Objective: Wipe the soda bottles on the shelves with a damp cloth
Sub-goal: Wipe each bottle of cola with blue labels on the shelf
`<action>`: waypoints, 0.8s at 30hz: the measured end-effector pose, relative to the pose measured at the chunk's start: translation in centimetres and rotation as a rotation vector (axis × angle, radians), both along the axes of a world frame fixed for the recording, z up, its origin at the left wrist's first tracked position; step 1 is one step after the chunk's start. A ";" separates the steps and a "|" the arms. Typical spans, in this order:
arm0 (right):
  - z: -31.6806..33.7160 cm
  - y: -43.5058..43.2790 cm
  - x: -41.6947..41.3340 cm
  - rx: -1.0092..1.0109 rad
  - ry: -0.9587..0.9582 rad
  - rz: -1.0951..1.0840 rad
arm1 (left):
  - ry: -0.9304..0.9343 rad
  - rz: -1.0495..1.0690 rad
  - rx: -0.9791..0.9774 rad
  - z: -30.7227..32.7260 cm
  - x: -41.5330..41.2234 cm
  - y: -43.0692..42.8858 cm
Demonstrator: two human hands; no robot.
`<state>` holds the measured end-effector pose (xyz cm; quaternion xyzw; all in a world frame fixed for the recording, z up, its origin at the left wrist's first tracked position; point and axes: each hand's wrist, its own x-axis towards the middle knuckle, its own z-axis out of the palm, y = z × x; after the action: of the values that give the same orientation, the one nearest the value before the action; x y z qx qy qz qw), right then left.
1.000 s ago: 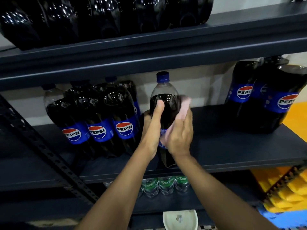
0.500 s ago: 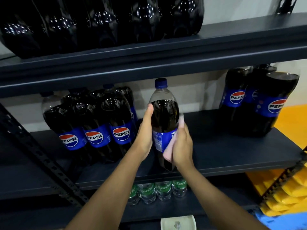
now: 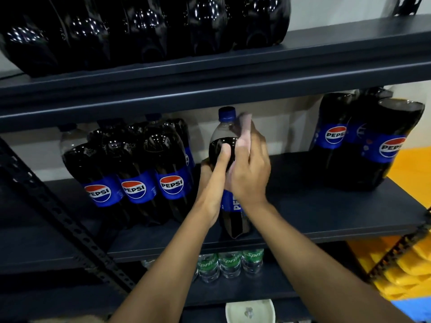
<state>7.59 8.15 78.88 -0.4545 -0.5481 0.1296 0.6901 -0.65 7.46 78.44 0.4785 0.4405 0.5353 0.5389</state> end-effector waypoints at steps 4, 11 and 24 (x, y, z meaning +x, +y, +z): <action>-6.1 -0.7 -0.8 -0.027 0.016 -0.037 | -0.008 0.026 0.025 -0.4 -0.1 0.5; -14.0 -4.1 0.1 -0.286 -0.042 0.040 | -0.056 0.049 -0.038 -1.1 -0.5 1.8; 4.9 1.1 3.5 -0.291 -0.176 0.199 | -0.020 -0.097 -0.009 1.2 -1.2 0.7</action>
<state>11.08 9.22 83.77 -0.5026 -0.6240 0.2347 0.5504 -1.84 8.17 79.68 0.4915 0.4137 0.5114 0.5708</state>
